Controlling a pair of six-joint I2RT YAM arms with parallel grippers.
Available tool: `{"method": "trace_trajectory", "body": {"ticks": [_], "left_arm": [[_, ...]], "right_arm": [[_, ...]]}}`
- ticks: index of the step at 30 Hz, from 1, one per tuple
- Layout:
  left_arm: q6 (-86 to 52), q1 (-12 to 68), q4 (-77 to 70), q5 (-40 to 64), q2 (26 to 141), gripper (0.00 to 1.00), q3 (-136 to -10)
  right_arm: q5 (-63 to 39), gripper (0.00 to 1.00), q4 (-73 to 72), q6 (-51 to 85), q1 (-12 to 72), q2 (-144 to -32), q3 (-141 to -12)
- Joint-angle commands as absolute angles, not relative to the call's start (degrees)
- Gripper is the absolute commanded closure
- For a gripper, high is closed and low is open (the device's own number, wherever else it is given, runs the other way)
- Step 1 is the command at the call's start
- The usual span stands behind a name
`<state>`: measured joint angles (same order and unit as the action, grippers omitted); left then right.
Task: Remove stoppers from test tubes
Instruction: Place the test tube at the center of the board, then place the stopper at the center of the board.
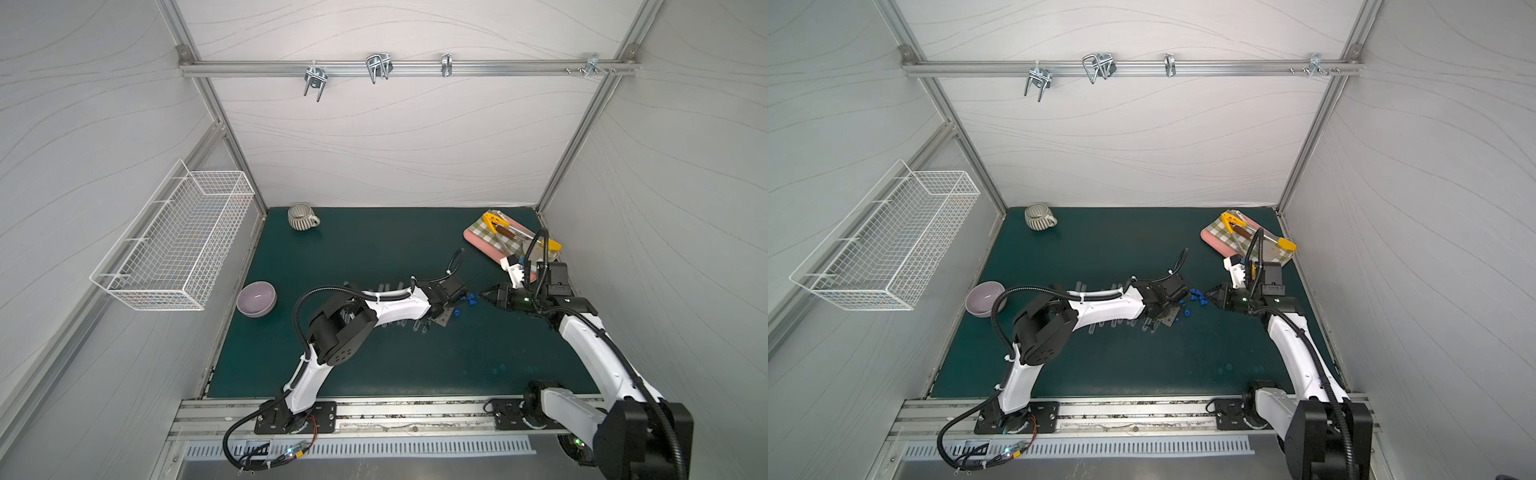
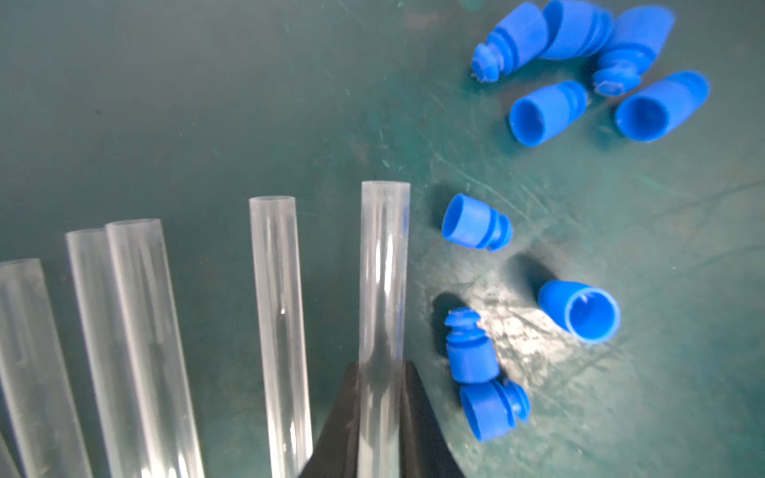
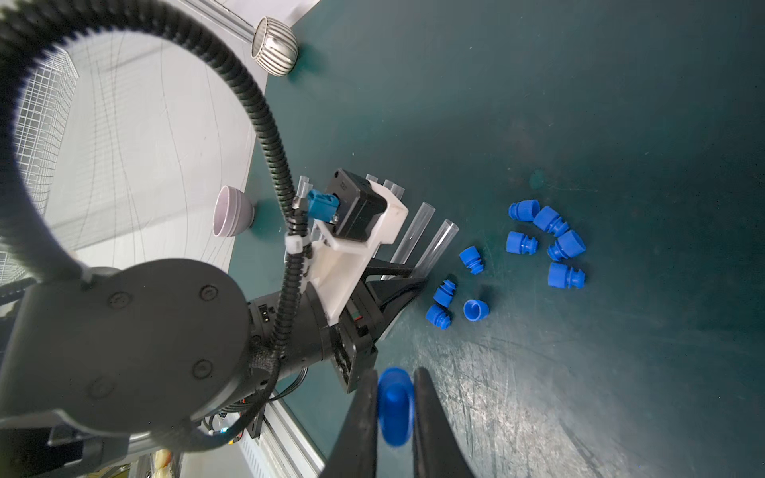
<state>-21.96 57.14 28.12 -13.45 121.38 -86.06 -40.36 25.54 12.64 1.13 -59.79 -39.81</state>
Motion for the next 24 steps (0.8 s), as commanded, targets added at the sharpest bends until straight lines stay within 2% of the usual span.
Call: {"method": "trace_trajectory", "body": {"ticks": [1,8,11,24], "left_arm": [[-23.47,57.06,29.74,-13.56,123.17,0.84,-88.94],[-23.13,57.04,30.44,-13.28,121.53,0.64,-89.19],[-22.66,57.04,31.29,-13.44,119.88,0.58,-89.40],[-21.35,57.22,30.44,-11.03,105.06,0.56,-82.02]], "right_arm": [[-39.60,0.89,25.44,12.65,0.37,-59.45,-39.56],[-38.63,0.86,25.93,12.83,-0.08,-58.45,-39.01],[-38.24,0.85,26.20,13.02,-0.11,-58.39,-38.85],[-34.80,0.83,26.22,13.64,0.23,-62.51,-38.00]]}}
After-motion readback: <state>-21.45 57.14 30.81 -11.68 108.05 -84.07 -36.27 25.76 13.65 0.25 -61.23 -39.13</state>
